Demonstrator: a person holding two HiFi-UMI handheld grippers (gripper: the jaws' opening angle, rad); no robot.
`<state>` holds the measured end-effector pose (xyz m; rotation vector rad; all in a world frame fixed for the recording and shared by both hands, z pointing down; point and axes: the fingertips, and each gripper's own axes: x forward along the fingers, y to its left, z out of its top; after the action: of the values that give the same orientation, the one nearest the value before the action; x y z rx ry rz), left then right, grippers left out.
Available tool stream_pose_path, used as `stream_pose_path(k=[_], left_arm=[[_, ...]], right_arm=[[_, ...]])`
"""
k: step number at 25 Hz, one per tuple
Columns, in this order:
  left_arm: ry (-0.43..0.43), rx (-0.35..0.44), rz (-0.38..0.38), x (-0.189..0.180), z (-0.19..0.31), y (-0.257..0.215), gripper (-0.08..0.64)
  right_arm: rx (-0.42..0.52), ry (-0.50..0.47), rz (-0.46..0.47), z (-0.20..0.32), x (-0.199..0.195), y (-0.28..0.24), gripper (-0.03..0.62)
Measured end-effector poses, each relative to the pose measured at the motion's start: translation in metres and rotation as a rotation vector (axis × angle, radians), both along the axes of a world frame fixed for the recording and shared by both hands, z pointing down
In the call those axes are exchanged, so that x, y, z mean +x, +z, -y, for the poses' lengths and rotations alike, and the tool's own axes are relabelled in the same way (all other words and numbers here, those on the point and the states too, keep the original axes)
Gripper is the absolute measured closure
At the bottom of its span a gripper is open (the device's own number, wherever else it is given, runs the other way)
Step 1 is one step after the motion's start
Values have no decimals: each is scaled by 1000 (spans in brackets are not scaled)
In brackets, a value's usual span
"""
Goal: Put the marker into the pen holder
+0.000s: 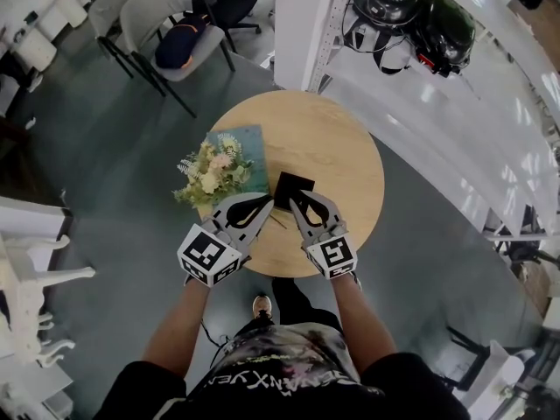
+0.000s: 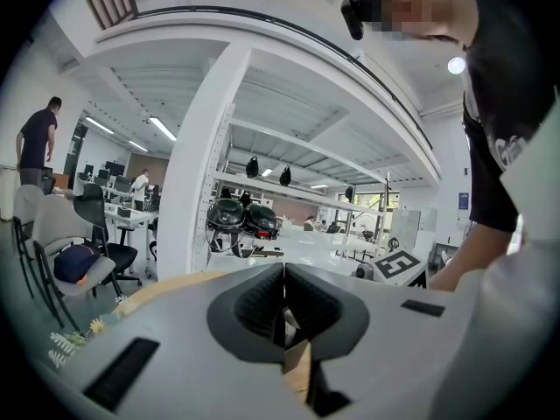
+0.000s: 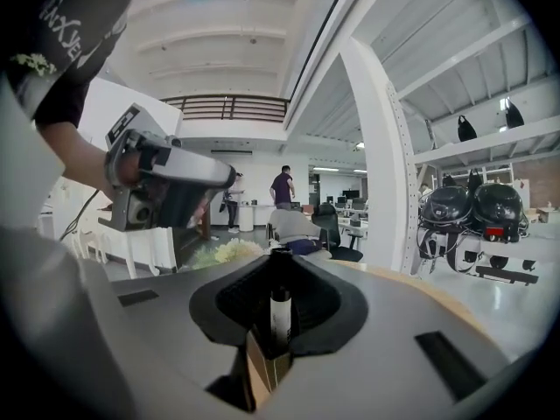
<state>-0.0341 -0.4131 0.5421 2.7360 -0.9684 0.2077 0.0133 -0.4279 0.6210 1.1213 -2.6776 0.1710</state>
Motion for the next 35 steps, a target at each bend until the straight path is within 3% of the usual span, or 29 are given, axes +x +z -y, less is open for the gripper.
stream_pose_path(k=[5, 13, 21, 29, 35], left_arm=[[9, -1, 1, 2, -2, 2, 538], [10, -3, 3, 4, -4, 2, 538], [8, 2, 1, 3, -5, 0, 538], [10, 20, -8, 5, -7, -8, 538], [10, 46, -14, 2, -14, -25, 538]], right_arm=[[-33, 4, -79, -4, 2, 19, 526], [-50, 10, -121, -5, 4, 28, 525], [-74, 3, -82, -7, 5, 21, 511], [-39, -5, -82, -12, 7, 2, 487], [42, -11, -64, -17, 3, -39, 486]])
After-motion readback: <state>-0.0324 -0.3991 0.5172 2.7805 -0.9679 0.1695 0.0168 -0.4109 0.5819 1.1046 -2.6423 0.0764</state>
